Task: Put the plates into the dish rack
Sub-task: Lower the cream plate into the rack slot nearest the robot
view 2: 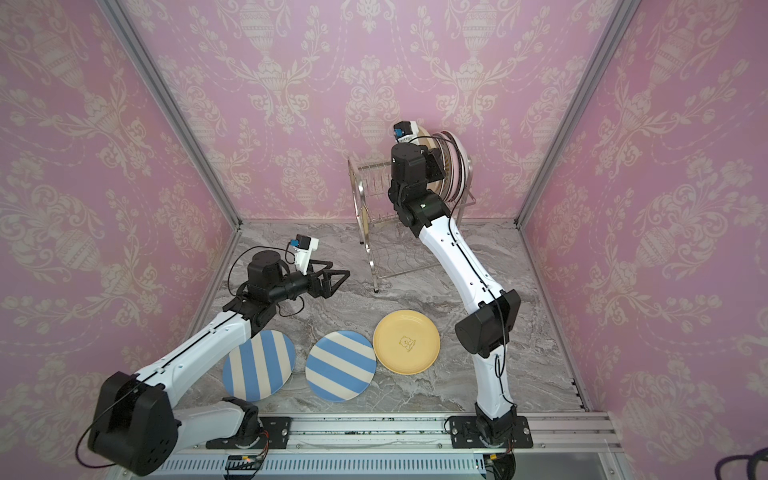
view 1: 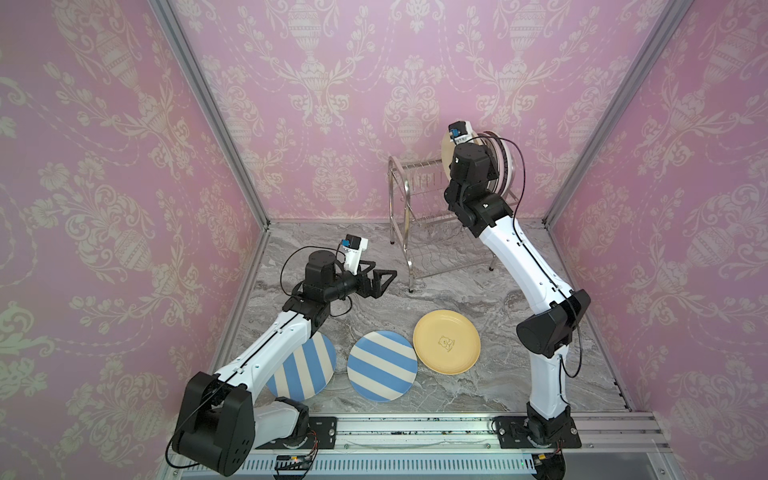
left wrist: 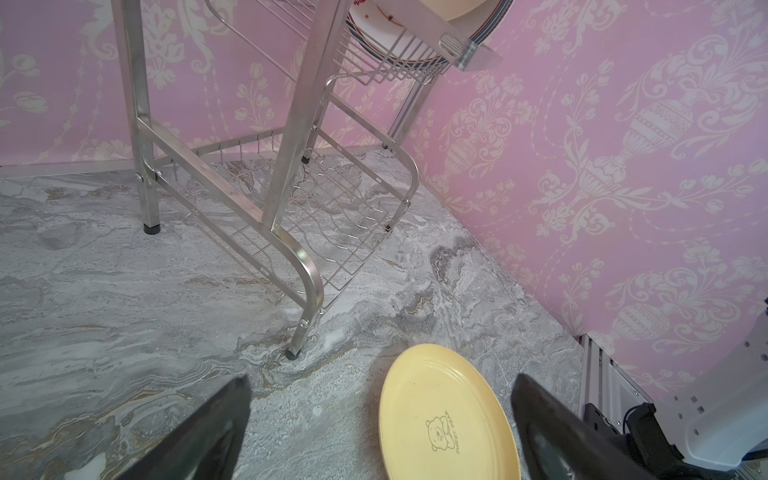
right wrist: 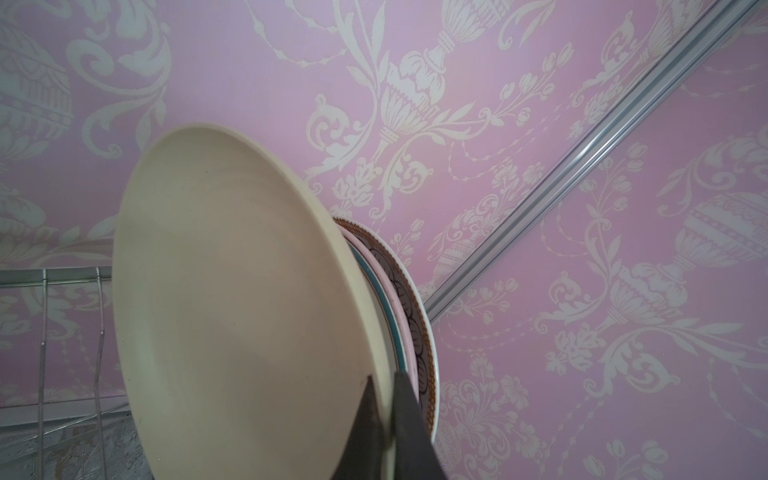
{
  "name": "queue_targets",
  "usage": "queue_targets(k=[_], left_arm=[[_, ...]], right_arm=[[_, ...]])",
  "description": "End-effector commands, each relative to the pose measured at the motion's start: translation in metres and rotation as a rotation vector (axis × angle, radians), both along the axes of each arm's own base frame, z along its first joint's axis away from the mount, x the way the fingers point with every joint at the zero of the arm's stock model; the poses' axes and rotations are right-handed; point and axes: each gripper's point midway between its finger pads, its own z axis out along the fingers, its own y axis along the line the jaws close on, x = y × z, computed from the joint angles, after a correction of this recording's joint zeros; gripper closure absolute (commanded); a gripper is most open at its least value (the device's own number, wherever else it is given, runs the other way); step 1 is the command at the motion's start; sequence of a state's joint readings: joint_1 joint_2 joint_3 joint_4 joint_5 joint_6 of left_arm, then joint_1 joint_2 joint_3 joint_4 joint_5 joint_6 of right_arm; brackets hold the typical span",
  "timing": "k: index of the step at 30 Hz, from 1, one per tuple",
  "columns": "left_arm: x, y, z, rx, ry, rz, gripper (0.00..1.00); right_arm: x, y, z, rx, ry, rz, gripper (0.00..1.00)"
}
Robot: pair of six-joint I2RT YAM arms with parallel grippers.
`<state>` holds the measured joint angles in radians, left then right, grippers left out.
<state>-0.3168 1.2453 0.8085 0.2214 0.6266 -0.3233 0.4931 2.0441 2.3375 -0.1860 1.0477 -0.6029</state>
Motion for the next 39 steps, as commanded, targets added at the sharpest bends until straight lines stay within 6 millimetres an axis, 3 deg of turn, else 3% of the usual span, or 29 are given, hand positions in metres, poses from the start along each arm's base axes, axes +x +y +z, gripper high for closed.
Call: queue_targets(k=[1,21,28,39], left_arm=[[-0.001,-0.002,-0.001,-0.008,-0.026,-0.032,0.01],[0.002,0.001,-0.004,-0.002,-0.018,-0.023,0.01],[0.002,0.001,-0.006,0.002,-0.014,-0.018,0.01],[0.000,0.002,-0.005,-0.001,-0.014,-0.015,0.01]], right_arm=[[0.002,-0.004,0.005,0.024,-0.040,-0.026,1.00],[0.013,-0.010,-0.031,0.034,0.014,-0.037,1.00],[0.013,-0.010,-0.032,0.049,0.024,-0.026,0.85],[0.005,-0.007,-0.018,0.048,0.012,-0.007,0.77]])
